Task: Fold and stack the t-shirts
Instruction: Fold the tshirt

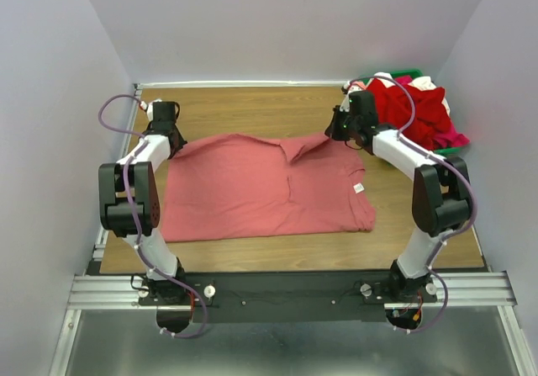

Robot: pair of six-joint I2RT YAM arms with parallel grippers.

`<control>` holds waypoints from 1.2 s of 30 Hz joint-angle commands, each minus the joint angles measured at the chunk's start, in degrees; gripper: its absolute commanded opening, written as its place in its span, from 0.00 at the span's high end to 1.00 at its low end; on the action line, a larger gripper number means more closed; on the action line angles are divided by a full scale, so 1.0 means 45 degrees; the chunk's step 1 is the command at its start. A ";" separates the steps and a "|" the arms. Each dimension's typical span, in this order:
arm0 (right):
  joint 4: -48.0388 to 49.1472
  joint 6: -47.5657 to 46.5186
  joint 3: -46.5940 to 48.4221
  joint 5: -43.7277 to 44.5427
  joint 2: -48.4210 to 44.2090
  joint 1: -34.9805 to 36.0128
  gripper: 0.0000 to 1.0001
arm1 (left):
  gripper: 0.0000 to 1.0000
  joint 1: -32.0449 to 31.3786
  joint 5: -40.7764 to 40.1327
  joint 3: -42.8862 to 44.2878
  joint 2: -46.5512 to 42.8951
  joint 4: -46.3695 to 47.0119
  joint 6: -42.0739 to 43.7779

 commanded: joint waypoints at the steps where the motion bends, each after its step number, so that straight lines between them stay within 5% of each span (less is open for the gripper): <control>1: 0.0269 0.0343 -0.1138 0.0331 -0.1306 0.0037 1.00 | 1.00 -0.0053 -0.0061 -0.0649 -0.0877 0.0465 -0.0199; 17: -0.0414 0.1241 -0.4071 0.0312 -0.5255 0.0056 1.00 | 1.00 -0.0053 -0.2033 -0.1685 -0.2518 -0.0607 -0.1585; 36: -0.1703 0.2081 -0.6824 0.0096 -0.8985 0.0406 1.00 | 1.00 -0.0053 -0.2308 -0.2524 -0.3397 -0.0921 -0.2074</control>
